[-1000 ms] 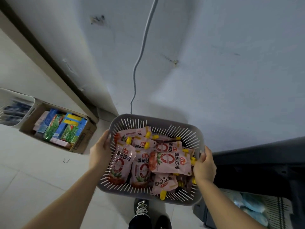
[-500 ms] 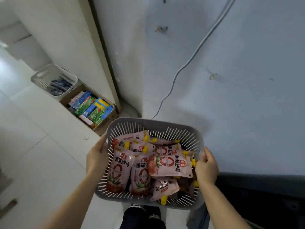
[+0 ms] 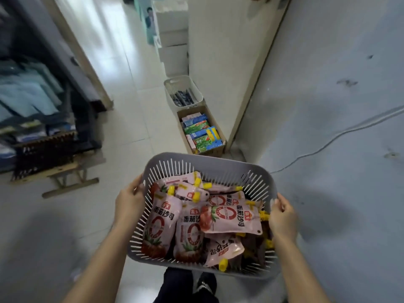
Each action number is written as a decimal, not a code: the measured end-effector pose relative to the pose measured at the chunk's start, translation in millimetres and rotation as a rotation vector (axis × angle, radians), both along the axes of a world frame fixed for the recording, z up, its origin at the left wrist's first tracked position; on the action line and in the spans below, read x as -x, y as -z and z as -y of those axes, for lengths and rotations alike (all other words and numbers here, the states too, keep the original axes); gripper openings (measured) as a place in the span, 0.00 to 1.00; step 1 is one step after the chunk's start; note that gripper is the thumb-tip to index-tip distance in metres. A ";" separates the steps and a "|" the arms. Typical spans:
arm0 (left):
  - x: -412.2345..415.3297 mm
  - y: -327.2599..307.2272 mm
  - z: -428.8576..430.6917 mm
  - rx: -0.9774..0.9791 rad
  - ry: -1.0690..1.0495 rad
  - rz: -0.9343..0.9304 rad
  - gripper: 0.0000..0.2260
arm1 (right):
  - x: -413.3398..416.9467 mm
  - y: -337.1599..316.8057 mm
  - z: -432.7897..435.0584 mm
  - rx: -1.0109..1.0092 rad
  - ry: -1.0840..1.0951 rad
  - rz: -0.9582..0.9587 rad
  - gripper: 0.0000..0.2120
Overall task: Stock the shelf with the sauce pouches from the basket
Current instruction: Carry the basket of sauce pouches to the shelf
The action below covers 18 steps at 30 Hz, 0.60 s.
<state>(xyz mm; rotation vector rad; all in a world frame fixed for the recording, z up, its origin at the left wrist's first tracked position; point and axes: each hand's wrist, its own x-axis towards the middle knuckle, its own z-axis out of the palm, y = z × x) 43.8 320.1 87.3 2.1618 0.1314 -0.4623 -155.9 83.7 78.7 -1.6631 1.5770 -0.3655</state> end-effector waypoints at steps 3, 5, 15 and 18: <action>-9.5 -3.6 -40.2 0.002 -0.092 -0.029 0.15 | -25.0 -6.1 -20.1 -0.009 -0.079 0.004 0.17; -14.9 -6.3 -63.0 0.025 -0.138 -0.049 0.15 | -41.1 -9.3 -32.9 -0.012 -0.116 0.015 0.17; -43.1 -14.5 -150.2 0.076 -0.297 -0.017 0.16 | -114.3 -16.7 -98.2 -0.023 -0.247 0.067 0.16; -45.8 -16.0 -167.8 0.108 -0.348 -0.021 0.16 | -131.0 -20.6 -109.3 -0.024 -0.293 0.091 0.16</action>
